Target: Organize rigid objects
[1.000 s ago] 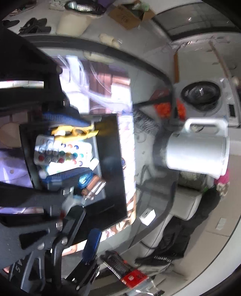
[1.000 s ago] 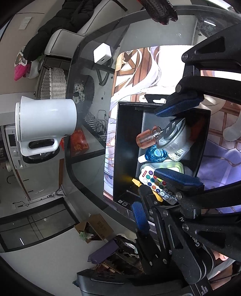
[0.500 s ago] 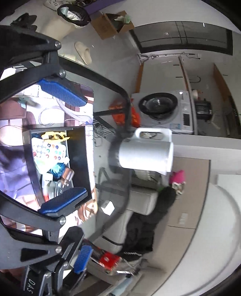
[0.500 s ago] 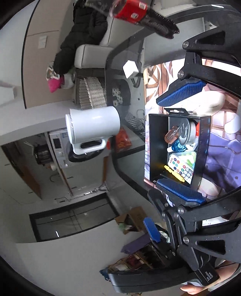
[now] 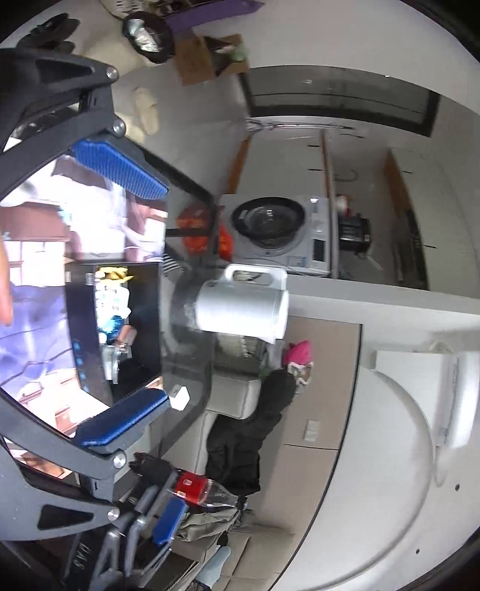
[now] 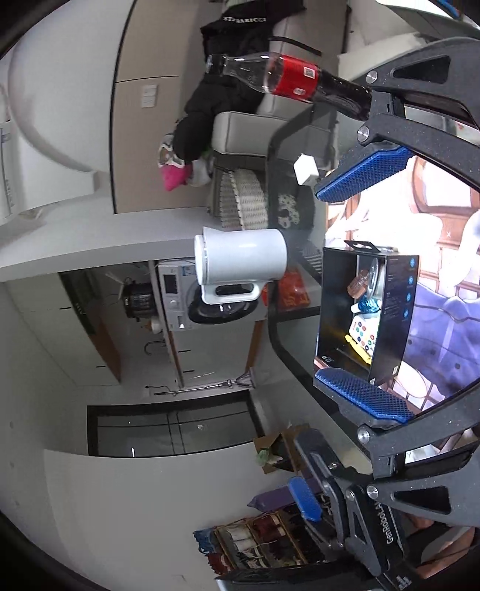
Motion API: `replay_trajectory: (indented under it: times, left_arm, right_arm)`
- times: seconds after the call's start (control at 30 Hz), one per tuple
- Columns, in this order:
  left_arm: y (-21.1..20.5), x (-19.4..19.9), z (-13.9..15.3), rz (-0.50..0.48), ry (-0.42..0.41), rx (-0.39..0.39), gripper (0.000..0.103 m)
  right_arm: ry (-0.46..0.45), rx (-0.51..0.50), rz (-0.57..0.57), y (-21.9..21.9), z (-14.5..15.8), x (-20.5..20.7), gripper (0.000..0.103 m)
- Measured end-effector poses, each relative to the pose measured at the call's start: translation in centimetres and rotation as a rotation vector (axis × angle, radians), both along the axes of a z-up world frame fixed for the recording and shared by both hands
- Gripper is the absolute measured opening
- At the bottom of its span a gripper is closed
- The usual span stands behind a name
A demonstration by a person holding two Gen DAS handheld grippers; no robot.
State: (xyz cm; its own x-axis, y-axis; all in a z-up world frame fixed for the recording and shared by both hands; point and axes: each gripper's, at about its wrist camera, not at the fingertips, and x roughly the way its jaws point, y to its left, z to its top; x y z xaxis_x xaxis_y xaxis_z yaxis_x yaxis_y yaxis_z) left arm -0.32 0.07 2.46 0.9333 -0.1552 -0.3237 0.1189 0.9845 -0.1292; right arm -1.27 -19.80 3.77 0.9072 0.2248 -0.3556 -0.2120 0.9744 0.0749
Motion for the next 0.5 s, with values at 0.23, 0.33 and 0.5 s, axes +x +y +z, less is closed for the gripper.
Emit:
replay_trajectory:
  times: [0.23, 0.33, 0.5]
  left_arm:
    - [-0.2, 0.5, -0.3, 0.012, -0.004, 0.049, 0.103]
    - [-0.2, 0.7, -0.5, 0.013, 0.009, 0.041, 0.103]
    - [-0.7, 0.1, -0.3, 0.010, -0.023, 0.068, 0.103]
  right_arm:
    - [0.038, 0.041, -0.032, -0.2, -0.2, 0.2, 0.097]
    - [0.052, 0.026, -0.025, 0.2, -0.6, 0.4, 0.097]
    - [0.053, 0.015, -0.011, 0.6, -1.0, 0.2, 0.097]
